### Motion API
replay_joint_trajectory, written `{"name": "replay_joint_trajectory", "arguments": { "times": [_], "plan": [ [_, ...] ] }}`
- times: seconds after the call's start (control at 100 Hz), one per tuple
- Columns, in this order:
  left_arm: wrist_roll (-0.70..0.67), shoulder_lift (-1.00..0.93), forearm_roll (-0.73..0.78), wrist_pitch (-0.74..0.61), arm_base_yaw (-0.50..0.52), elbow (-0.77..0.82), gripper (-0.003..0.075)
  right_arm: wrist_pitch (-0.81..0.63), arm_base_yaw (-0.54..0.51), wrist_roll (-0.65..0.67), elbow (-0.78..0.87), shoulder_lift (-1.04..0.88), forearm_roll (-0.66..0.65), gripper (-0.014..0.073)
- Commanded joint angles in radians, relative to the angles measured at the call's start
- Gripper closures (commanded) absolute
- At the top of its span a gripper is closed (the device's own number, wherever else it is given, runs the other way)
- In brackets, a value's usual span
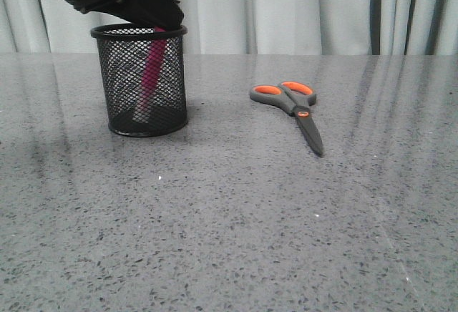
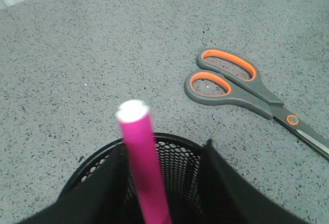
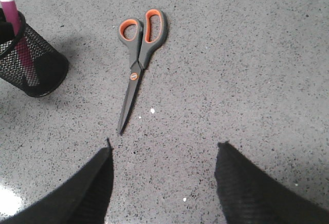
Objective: Put pen and scissors into bin
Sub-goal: 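Open the left gripper and raise it away from the cup, then move the right gripper toward the grey-and-orange scissors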
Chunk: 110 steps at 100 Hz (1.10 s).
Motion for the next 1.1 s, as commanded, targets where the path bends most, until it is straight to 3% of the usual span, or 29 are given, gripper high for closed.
{"name": "replay_joint_trajectory", "arguments": {
  "times": [0.0,0.41,0.53,0.71,0.89,1.09],
  "plan": [
    [-0.002,-0.043,-0.017,-0.045,-0.003,-0.042,0.0352,-0.048,-0.008,-0.013,-0.03,0.004,0.021,0.0201],
    [-0.002,-0.225,-0.001,-0.053,0.038,-0.072,0.0372,-0.056,-0.008,-0.013,-0.03,0.004,0.021,0.0201],
    [-0.002,-0.291,-0.001,-0.044,0.087,-0.072,0.0494,-0.058,-0.008,-0.013,-0.03,0.004,0.021,0.0201],
    [-0.002,-0.38,-0.001,0.025,0.171,-0.072,0.0741,-0.051,-0.008,-0.013,-0.03,0.005,0.021,0.0201],
    [-0.002,-0.462,-0.001,0.091,0.243,-0.052,0.0742,-0.032,-0.008,-0.013,-0.03,0.005,0.021,0.0201],
    [-0.01,-0.596,-0.007,-0.054,0.281,0.085,0.0742,-0.053,-0.008,-0.013,-0.03,0.005,0.04,0.0201]
  ]
}}
